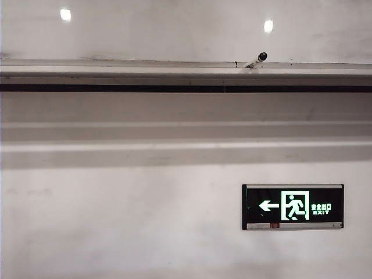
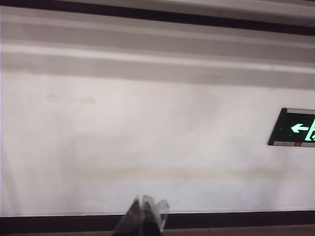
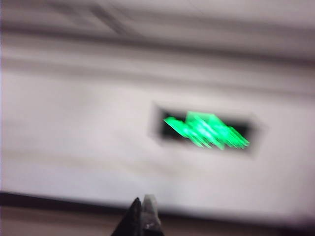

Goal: Wipe the whiteboard clean using the black magnetic whiteboard eraser attached to the whiteboard.

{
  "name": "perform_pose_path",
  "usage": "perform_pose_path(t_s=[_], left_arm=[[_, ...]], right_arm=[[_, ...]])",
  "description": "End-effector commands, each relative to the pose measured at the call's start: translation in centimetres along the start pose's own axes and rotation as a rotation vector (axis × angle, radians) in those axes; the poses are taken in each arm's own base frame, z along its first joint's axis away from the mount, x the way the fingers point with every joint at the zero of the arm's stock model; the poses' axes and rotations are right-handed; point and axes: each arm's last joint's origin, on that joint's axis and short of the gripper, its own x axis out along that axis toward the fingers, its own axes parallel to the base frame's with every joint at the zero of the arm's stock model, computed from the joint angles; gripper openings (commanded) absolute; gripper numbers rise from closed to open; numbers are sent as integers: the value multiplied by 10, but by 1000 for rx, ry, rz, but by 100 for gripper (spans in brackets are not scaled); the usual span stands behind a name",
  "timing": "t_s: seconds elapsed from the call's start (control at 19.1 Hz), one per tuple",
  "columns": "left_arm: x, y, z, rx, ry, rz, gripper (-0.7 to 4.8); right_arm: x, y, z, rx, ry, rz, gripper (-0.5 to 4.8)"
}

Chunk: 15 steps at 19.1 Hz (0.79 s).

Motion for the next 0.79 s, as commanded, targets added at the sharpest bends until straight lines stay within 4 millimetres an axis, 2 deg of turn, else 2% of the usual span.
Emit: perform_pose_path(t_s=[0.05,0.21,0.37,0.79], left_arm=[[0,0,1,-3,-12,-4,-5],[0,0,1,-3,-11,-3,-5],[0,0,1,-3,-11,-3,-5],[0,0,1,-3,-11,-3,-5]], right_arm=[[7,-7,-15,7,-14,-8,-5],[11,-15,-25,2,-81,-35,-5],[12,-16,-23,-2,-132,-66,-5],[12,-16,-23,-2,-131,-73,-5]])
